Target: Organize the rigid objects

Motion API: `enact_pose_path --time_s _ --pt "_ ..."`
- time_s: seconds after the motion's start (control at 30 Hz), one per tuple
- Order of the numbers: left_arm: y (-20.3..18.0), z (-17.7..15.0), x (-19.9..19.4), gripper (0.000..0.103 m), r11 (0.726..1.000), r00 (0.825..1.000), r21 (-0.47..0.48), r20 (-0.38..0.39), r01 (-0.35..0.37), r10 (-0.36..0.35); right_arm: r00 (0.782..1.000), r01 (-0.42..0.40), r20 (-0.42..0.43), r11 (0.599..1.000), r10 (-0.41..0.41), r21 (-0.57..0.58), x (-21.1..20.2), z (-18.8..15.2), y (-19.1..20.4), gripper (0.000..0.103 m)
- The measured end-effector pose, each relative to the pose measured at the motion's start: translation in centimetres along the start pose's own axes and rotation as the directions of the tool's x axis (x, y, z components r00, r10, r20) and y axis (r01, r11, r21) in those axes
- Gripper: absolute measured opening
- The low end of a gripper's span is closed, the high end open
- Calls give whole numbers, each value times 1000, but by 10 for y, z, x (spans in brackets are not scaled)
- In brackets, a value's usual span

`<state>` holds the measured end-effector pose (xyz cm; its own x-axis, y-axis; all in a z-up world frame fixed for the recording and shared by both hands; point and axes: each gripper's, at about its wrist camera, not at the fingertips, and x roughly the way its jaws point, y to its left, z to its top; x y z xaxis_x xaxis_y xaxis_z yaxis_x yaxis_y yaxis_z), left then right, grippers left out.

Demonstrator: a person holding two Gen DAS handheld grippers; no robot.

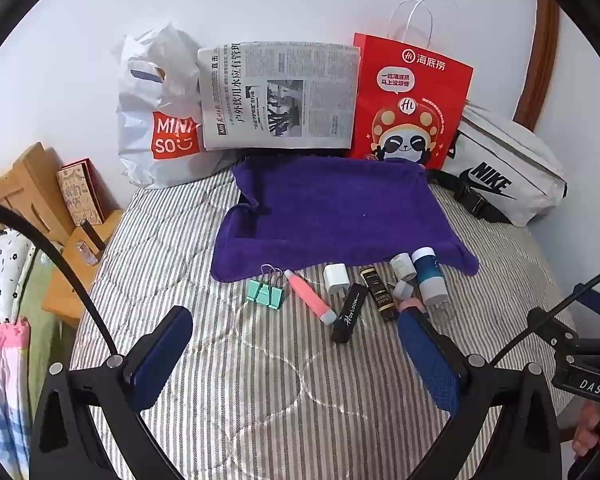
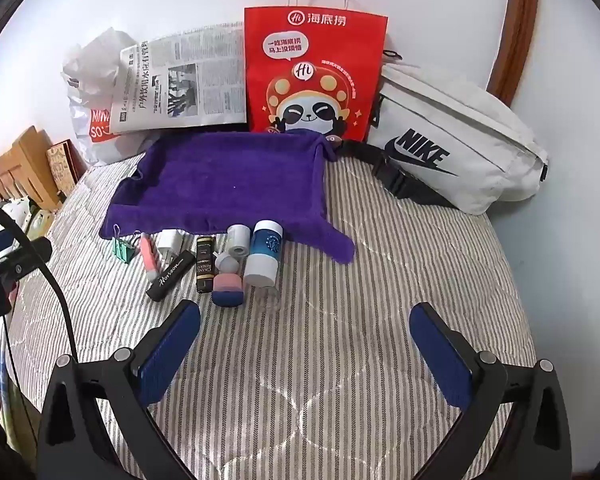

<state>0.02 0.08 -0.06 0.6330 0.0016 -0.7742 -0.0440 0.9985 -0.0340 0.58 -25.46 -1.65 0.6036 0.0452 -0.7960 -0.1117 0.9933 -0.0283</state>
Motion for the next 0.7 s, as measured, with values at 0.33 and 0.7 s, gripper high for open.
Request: enact_pose_path --time_s 0.33,0.7 --pt "-4 -6 -7 103 999 999 22 25 -23 23 1000 7 2 1000 -7 -2 -10 -1 1 103" --pt "3 -9 -2 103 1000 1000 23 -5 -19 19 1000 13 19 1000 -13 -7 -18 1 2 103"
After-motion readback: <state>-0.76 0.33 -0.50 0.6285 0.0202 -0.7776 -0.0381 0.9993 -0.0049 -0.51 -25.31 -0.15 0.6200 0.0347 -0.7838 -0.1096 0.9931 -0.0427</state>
